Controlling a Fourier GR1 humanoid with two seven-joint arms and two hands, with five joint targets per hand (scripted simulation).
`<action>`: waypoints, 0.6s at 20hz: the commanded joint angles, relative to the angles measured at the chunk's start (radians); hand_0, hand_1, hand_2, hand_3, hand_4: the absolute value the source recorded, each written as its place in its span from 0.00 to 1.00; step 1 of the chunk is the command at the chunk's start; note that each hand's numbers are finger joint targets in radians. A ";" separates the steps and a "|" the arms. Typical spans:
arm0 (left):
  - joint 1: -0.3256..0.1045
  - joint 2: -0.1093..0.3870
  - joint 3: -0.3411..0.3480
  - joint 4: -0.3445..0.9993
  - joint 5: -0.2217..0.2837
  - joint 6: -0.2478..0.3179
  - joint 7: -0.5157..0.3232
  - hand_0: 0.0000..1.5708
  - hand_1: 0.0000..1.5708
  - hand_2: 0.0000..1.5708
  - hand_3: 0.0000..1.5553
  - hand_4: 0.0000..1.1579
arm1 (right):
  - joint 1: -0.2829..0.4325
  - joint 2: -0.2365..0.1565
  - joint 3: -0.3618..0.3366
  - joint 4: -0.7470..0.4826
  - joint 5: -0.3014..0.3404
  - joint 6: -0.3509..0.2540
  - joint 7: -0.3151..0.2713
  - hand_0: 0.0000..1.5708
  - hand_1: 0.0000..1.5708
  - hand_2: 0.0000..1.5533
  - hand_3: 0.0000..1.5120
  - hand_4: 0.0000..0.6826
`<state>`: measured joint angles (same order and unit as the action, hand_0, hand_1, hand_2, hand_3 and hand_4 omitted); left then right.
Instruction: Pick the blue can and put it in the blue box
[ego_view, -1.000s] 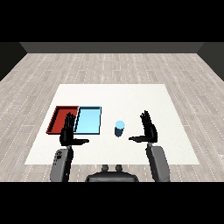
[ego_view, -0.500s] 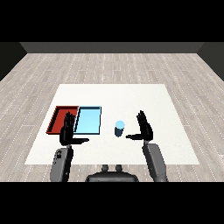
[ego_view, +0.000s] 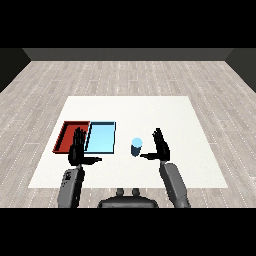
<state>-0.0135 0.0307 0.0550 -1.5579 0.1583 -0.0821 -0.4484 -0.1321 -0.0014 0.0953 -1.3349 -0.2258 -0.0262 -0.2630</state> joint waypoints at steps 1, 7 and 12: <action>0.029 -0.001 0.003 -0.010 0.016 -0.016 -0.009 0.00 0.00 0.00 0.00 0.00 | -0.023 0.001 0.016 0.129 -0.021 0.002 -0.100 0.00 0.00 0.00 0.00 0.00; 0.020 -0.021 -0.015 -0.015 -0.023 0.028 -0.016 0.00 0.00 0.00 0.00 0.00 | -0.061 -0.002 0.005 0.236 -0.018 0.037 -0.139 0.00 0.00 0.00 0.00 0.00; 0.028 -0.023 -0.030 -0.006 -0.045 0.028 -0.027 0.00 0.00 0.00 0.00 0.00 | -0.042 0.001 0.144 0.134 -0.101 -0.093 -0.091 0.00 0.00 0.00 0.00 0.00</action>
<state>-0.0037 0.0323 0.0574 -1.5682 0.1532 -0.0767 -0.4486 -0.2078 -0.0003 0.1546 -1.1320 -0.2874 -0.0557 -0.3693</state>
